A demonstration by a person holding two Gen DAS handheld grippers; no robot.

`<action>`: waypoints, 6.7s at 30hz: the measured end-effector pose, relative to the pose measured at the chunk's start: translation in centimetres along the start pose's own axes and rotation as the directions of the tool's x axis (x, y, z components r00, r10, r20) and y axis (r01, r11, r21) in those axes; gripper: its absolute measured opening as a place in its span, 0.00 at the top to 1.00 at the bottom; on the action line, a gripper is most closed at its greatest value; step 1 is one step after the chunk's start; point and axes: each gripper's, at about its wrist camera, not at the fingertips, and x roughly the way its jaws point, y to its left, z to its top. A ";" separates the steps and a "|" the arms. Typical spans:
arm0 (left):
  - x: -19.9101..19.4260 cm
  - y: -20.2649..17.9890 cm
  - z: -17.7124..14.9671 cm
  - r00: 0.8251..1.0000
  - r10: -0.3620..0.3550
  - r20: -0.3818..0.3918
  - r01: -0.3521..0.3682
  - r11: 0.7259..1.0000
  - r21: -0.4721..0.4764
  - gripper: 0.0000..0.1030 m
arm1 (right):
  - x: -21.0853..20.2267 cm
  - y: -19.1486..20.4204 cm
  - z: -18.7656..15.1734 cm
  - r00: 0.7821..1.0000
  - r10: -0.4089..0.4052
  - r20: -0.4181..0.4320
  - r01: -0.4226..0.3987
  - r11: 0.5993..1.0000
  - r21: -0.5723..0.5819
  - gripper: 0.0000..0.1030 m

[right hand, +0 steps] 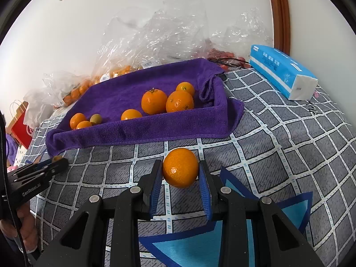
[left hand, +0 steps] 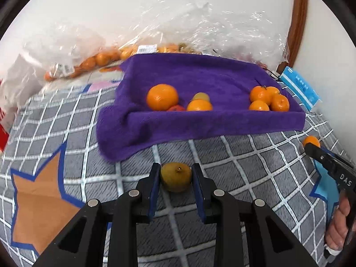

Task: Organize fruits
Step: 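Close the left gripper on the yellow-green fruit and lift it, then carry the round orange and yellow-green fruit over the purple towel, then lower both fruits onto the towel and open both grippers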

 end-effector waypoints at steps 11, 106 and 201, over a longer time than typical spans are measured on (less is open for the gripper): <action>0.2 1.1 -0.6 0.999 -0.051 0.001 0.051 0.997 -0.058 0.74 | 0.1 0.6 -0.1 1.000 -0.022 -0.009 0.022 0.999 -0.032 0.69; -5.1 3.3 11.4 0.980 -0.156 0.126 0.169 0.981 -0.097 0.74 | -1.2 7.9 12.2 0.999 0.019 0.049 -0.015 0.997 -0.080 0.69; -2.2 0.7 9.8 0.999 -0.013 0.037 0.015 0.998 -0.054 0.37 | 0.7 4.8 12.5 0.996 -0.084 -0.044 0.081 0.995 -0.064 0.61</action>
